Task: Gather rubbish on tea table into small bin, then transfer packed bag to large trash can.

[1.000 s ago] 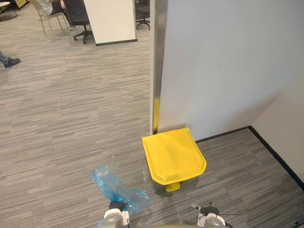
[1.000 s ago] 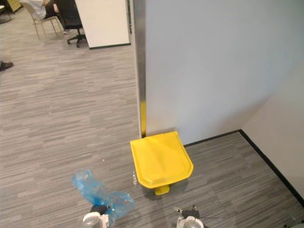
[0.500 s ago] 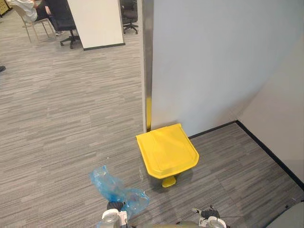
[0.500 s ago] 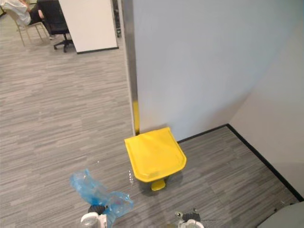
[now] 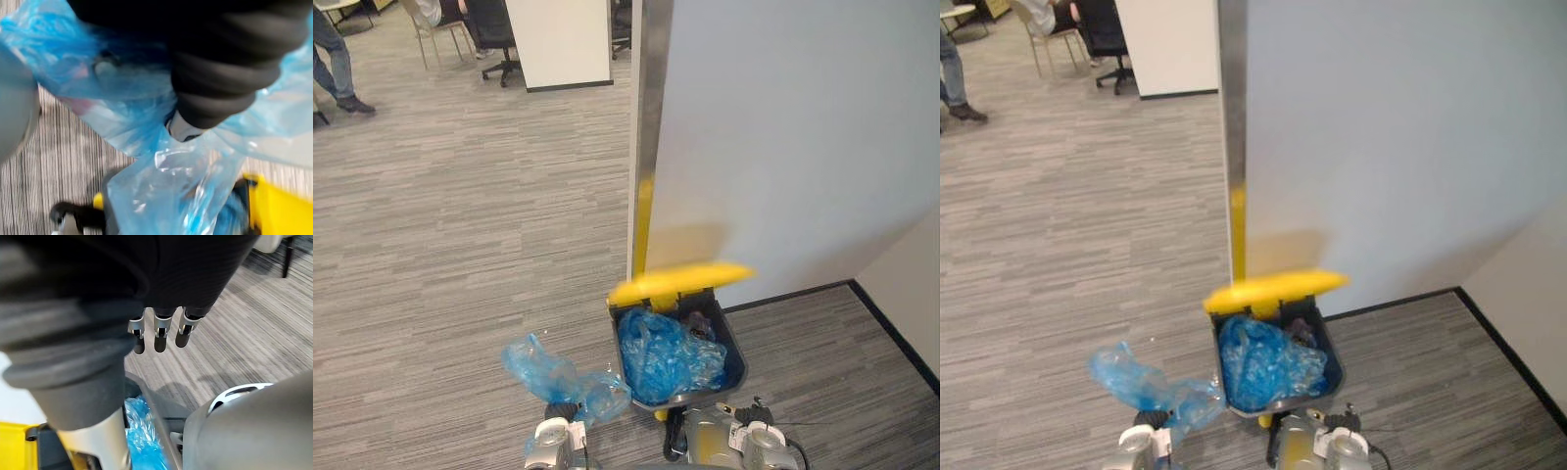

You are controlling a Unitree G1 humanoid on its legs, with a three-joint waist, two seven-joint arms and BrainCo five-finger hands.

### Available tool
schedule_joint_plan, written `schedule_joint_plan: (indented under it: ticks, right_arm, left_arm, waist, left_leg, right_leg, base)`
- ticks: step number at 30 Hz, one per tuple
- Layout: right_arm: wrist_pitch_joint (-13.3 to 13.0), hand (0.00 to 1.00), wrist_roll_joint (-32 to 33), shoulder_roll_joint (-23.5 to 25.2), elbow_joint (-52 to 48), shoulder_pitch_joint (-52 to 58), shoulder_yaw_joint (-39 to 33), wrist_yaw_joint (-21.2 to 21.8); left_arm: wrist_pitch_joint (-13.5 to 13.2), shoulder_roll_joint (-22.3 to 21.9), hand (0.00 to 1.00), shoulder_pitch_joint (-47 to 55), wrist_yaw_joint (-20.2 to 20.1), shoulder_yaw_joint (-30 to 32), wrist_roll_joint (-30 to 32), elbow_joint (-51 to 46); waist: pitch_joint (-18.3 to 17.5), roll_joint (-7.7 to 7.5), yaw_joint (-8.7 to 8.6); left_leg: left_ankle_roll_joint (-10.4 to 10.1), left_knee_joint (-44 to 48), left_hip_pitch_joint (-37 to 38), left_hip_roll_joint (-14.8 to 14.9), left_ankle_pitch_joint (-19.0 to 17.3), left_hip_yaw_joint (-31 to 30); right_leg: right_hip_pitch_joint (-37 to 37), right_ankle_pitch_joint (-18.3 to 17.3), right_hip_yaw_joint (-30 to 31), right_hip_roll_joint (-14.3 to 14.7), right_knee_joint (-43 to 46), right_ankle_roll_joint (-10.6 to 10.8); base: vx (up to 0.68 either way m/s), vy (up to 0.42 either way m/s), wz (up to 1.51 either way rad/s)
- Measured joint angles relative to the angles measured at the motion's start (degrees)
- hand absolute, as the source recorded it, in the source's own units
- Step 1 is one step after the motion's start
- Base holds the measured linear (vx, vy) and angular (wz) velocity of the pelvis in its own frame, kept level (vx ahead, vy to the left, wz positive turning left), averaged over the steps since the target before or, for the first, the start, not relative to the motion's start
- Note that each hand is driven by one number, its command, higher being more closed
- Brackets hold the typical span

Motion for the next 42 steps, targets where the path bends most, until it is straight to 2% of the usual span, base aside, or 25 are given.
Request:
schedule_joint_plan:
  ticks: [5,7,10,17,20,23,26,28,31,34,38,42]
  right_arm:
    - [0.21,0.00,0.01,-0.40,0.29,0.00,2.17,0.08]
    - [0.52,0.00,-0.05,-0.43,0.31,-0.35,3.62,0.03]
    - [0.63,0.00,-0.09,-0.45,0.31,-0.48,3.78,-0.01]
    - [0.94,0.00,-0.47,0.34,-0.58,-5.30,11.81,-0.36]
    - [0.82,0.00,-0.47,0.49,-6.31,-8.55,15.49,-0.88]
    - [-0.10,0.00,-0.47,-0.50,-10.83,-14.48,19.05,-1.36]
    - [-0.60,0.00,-0.49,-2.24,-11.74,-21.83,19.83,-2.40]
    - [-0.55,0.00,-0.58,-4.41,-11.92,-26.16,20.26,-2.74]
    - [-0.12,0.00,-0.53,-7.85,-13.74,-31.40,20.20,-3.08]
    - [0.35,0.00,-0.48,-11.65,-13.74,-37.39,19.91,-3.24]
    - [1.01,0.00,-0.19,-15.54,-13.46,-45.05,18.82,-3.34]
    - [1.57,0.00,0.95,-16.88,-12.73,-49.77,16.78,-4.05]
  left_arm:
    - [0.30,0.04,1.00,-0.29,0.05,-0.03,0.83,-0.07]
    - [0.23,0.38,1.00,-0.49,0.11,-0.24,0.75,-0.21]
    - [0.22,0.63,1.00,-0.40,0.15,-1.74,0.77,-0.24]
    - [0.14,2.06,1.00,-0.62,0.30,-4.85,0.31,-1.61]
    - [-0.19,2.51,1.00,-1.19,0.76,-5.03,-0.44,-3.66]
    - [-0.33,2.98,1.00,-2.04,1.86,-6.03,-1.50,-6.06]
    - [-0.81,3.43,1.00,-3.83,2.71,-6.94,-2.69,-9.14]
    - [-1.51,3.49,1.00,-5.05,2.93,-7.22,-3.85,-10.92]
    - [-2.28,4.17,1.00,-6.54,3.82,-8.84,-5.48,-12.81]
    - [-2.52,4.56,1.00,-7.68,4.03,-10.50,-6.65,-16.09]
    - [-2.66,4.59,1.00,-10.18,4.33,-12.88,-8.75,-21.37]
    - [-3.15,4.63,1.00,-12.27,4.92,-16.82,-10.74,-27.73]
  waist:
    - [-0.26,-0.45,0.30]
    - [-1.03,-1.68,0.35]
    - [-1.16,-1.91,0.58]
    - [-1.06,-1.77,1.12]
    - [-0.37,-1.28,1.30]
    - [0.75,-1.50,1.86]
    - [3.12,-1.88,2.82]
    - [4.94,-1.93,3.86]
    - [7.35,-1.98,3.99]
    - [7.93,-2.10,4.01]
    - [10.35,-2.18,4.07]
    - [11.73,-2.11,3.95]
  left_leg:
    - [-1.39,0.44,-0.49,-1.18,0.87,0.26]
    - [-1.26,2.33,-4.75,-2.43,1.28,-0.36]
    - [-1.27,3.18,-7.70,-2.91,1.28,-1.75]
    - [-1.26,6.66,-16.05,-3.09,1.28,-4.28]
    - [-1.26,9.13,-20.07,-2.52,1.28,-5.35]
    - [-1.21,10.73,-23.45,-2.38,1.20,-5.35]
    - [-0.40,13.02,-26.65,-2.06,-0.02,-5.42]
    - [-0.61,15.71,-28.95,-1.22,-0.94,-5.64]
    - [-0.92,17.73,-31.54,-0.61,-1.13,-7.14]
    - [-1.03,19.04,-35.22,-0.28,-1.10,-8.16]
    - [-1.51,19.33,-36.43,0.27,-0.86,-8.74]
    - [-1.82,20.05,-37.03,0.72,-1.01,-9.38]
  right_leg:
    - [-0.28,-0.16,0.63,-0.92,-0.13,0.32]
    - [-2.17,1.50,0.50,-2.15,-2.02,0.29]
    - [-2.91,3.13,-0.77,-3.21,-4.14,0.07]
    - [-6.08,6.68,-3.48,-4.20,-7.92,0.05]
    - [-7.57,8.19,-4.47,-4.07,-9.19,-0.15]
    - [-9.84,9.73,-4.60,-4.01,-9.81,-0.42]
    - [-11.55,11.58,-4.22,-3.46,-11.24,-0.26]
    - [-12.45,12.88,-4.07,-2.58,-11.88,-0.57]
    - [-13.43,13.94,-4.33,-1.97,-12.72,-1.16]
    - [-16.21,14.38,-4.97,-1.47,-12.65,-1.67]
    - [-17.12,14.61,-5.27,-0.91,-12.50,-2.01]
    - [-17.16,14.94,-5.63,-0.52,-12.51,-2.51]
  base:
    - [0.11,-0.015,-0.02]
    - [-0.08,0.040,0.17]
    - [-0.09,0.037,0.30]
    - [-0.09,0.000,0.21]
    - [-0.09,-0.055,0.18]
    - [-0.12,-0.074,0.05]
    - [-0.16,-0.082,-0.05]
    - [-0.15,-0.067,-0.10]
    - [-0.11,-0.071,0.05]
    - [-0.06,-0.057,0.07]
    - [-0.03,-0.050,0.01]
    - [-0.02,-0.014,0.03]
